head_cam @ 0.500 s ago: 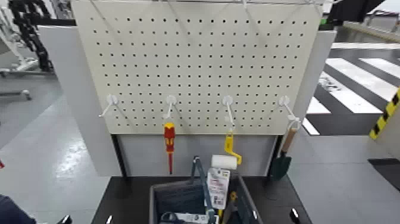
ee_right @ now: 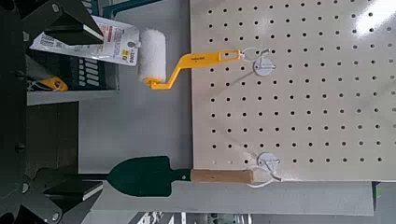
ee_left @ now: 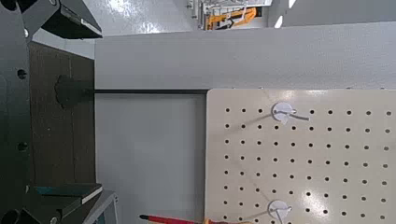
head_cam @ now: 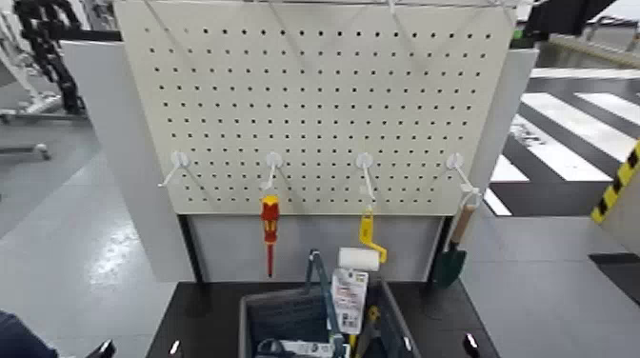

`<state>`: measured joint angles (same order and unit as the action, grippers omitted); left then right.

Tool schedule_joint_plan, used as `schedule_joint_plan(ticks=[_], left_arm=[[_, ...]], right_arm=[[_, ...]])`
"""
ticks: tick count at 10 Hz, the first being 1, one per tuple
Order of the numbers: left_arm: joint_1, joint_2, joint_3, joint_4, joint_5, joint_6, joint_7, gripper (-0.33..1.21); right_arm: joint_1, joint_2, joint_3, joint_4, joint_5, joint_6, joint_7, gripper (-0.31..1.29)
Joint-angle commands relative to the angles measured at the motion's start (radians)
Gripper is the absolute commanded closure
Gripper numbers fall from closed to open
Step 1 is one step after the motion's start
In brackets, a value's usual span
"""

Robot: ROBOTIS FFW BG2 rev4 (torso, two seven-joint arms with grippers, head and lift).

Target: Put the red screwdriver into the crate.

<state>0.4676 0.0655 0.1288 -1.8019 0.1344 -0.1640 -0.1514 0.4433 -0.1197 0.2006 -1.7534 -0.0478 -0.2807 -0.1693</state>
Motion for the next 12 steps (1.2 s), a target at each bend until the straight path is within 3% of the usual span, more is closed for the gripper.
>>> schedule_joint_plan(ticks=[1, 10, 12], left_arm=[[-0.033, 0.025, -0.006, 0.004, 0.008, 0.02, -0.016, 0.13], [-0.247, 0.194, -0.143, 0.041, 0.134, 0.201, -0.082, 0.13], [-0.296, 0.22, -0.17, 0.044, 0.159, 0.238, -0.1, 0.13]], right_arm=[[0.0, 0.0, 0.0, 0.0, -0.003, 0.0, 0.001, 0.19], [0.0, 0.003, 0.0, 0.006, -0.009, -0.006, 0.001, 0.19], [0.0, 0.005, 0.0, 0.006, -0.009, -0.006, 0.001, 0.19]])
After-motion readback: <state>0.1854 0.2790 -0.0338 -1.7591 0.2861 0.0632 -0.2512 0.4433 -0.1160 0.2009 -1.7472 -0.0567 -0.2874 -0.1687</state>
